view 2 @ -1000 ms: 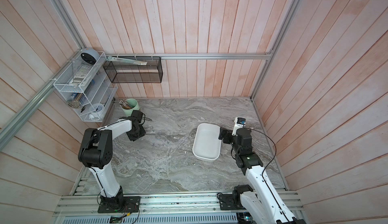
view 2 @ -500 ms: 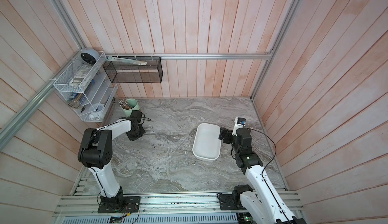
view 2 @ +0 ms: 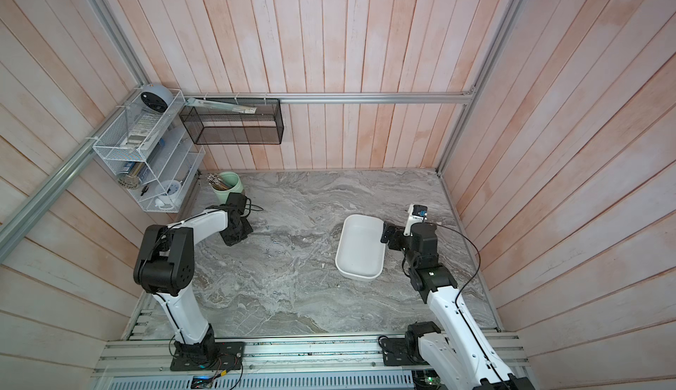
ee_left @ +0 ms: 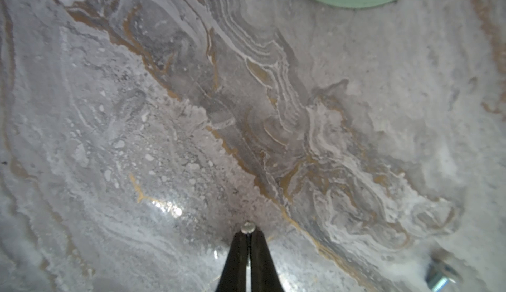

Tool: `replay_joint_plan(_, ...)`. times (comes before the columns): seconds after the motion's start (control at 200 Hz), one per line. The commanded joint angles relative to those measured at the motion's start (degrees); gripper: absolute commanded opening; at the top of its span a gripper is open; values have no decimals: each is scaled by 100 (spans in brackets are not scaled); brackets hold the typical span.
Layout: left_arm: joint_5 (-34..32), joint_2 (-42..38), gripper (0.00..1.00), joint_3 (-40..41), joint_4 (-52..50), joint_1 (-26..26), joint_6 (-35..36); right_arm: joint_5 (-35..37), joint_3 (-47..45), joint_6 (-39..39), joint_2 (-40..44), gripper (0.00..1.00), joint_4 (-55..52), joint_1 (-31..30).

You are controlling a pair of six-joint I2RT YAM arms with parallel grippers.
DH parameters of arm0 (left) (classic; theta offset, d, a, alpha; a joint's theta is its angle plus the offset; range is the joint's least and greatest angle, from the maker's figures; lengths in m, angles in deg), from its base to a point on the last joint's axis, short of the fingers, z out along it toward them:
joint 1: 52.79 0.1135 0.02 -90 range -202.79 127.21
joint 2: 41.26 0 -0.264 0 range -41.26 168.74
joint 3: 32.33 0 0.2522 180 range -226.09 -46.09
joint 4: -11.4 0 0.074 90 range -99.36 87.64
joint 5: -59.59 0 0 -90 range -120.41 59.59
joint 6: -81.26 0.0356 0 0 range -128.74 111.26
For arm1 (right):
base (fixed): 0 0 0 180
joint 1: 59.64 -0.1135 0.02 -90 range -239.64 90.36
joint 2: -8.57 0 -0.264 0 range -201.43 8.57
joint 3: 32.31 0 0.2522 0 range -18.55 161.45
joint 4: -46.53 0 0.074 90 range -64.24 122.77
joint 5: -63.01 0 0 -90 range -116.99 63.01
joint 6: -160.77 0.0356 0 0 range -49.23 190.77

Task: Put the screws on the desktop into the storage box
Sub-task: Pick up the screw from the center of the board, then place the screw in the storage box.

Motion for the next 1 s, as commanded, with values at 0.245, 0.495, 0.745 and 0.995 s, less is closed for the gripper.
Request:
replay_joint_plan(0.245, 718, -548, 0, 392, 251, -56, 180, 58, -52, 74, -71, 94, 3, -1)
replay_joint_plan(0.495, 1109, -1387, 0, 516, 461, -469, 222, 57, -81, 82, -180, 94, 54, 7)
replay_joint_plan(0.745, 1827, -2018, 0, 341, 791, -1401, 366, 142, -72, 99, -253, 94, 11, 24)
replay_joint_plan(0.995, 2045, -1779, 0, -502, 994, -2833, 546, 79, -72, 262, -400, 94, 45, 209)
